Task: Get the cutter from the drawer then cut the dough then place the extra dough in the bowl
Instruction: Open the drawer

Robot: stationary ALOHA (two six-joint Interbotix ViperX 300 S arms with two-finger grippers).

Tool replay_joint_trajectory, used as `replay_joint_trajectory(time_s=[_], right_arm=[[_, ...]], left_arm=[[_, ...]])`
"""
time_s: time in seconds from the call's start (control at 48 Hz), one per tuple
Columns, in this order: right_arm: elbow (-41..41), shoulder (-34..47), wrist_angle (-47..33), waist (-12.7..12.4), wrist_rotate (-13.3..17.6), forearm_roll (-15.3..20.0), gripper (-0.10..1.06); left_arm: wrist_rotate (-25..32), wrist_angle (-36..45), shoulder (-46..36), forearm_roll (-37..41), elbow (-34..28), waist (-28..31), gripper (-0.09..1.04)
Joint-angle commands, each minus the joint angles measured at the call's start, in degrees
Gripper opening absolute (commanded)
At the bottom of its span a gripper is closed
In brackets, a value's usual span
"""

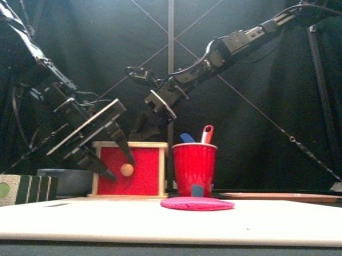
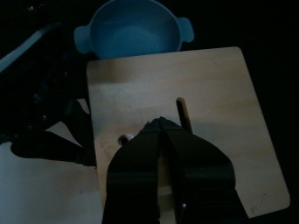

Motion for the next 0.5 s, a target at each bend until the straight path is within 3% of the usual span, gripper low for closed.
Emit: replay_joint_trajectory(time_s=[0.021,0.188,0.5], right_arm=[[-0.4,-0.4,0.4,0.1,0.1,0.2,0.04],[-0.3,-0.4,0.4,0.1,0.1,0.2,0.04],[-0.4,-0.1,0.4,0.1,0.1,0.2,0.04]], left_arm=[[0.1,-1.1,0.4,0.2,-1.8,0.3,0.81],[0.0,-1.4,1.0,0.0,-2.1,0.2,0.76],[0.1,-1.4,1.0,0.0,-1.9,-0.1,0.55]])
